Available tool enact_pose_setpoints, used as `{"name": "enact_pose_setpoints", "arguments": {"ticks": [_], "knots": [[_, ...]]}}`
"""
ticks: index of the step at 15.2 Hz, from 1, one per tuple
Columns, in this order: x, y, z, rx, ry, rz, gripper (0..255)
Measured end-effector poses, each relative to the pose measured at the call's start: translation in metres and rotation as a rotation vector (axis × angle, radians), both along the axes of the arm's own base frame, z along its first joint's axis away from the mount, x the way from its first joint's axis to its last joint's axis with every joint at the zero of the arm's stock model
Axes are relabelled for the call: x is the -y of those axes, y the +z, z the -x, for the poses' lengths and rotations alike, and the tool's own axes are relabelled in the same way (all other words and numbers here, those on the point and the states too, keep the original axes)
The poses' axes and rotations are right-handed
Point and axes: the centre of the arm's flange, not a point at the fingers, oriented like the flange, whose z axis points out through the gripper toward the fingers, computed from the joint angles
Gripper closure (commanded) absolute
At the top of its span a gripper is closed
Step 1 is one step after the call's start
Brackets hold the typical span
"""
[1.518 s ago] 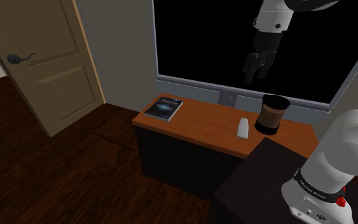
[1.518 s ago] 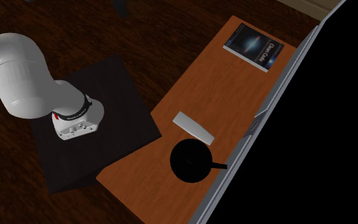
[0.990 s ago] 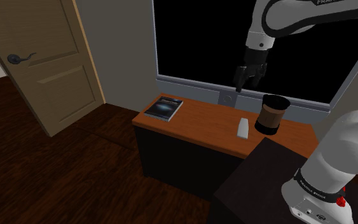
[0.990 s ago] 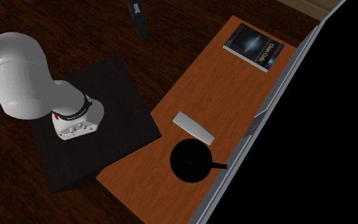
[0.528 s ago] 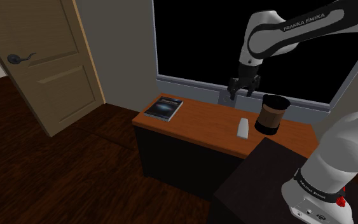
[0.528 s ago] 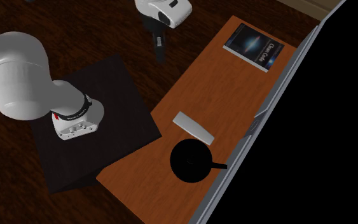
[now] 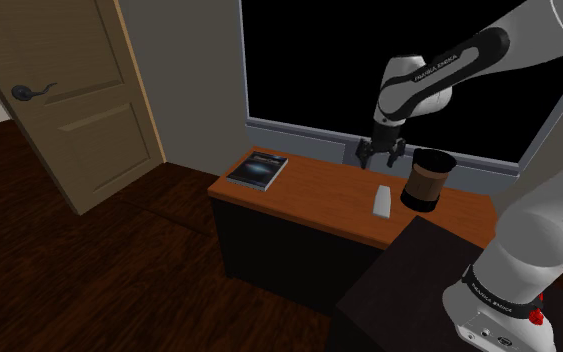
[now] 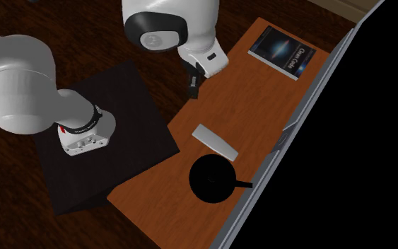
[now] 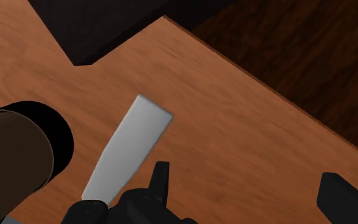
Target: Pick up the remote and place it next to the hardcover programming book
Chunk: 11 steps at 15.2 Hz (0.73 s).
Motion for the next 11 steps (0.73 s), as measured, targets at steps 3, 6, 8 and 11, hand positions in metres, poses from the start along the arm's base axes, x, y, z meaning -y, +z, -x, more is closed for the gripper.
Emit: {"name": "enact_pose_setpoints", "arguments": {"ticks": [3, 6, 8, 11], "knots": [[0.026, -0.028, -0.004, -0.001, -0.078, 0.001, 0], [0.049, -0.059, -0.011, -0.003, -0.156, 0.003, 0], [0.065, -0.079, -0.013, -0.004, -0.209, 0.004, 0], [0.09, -0.109, -0.016, -0.006, -0.286, 0.005, 0]]}}
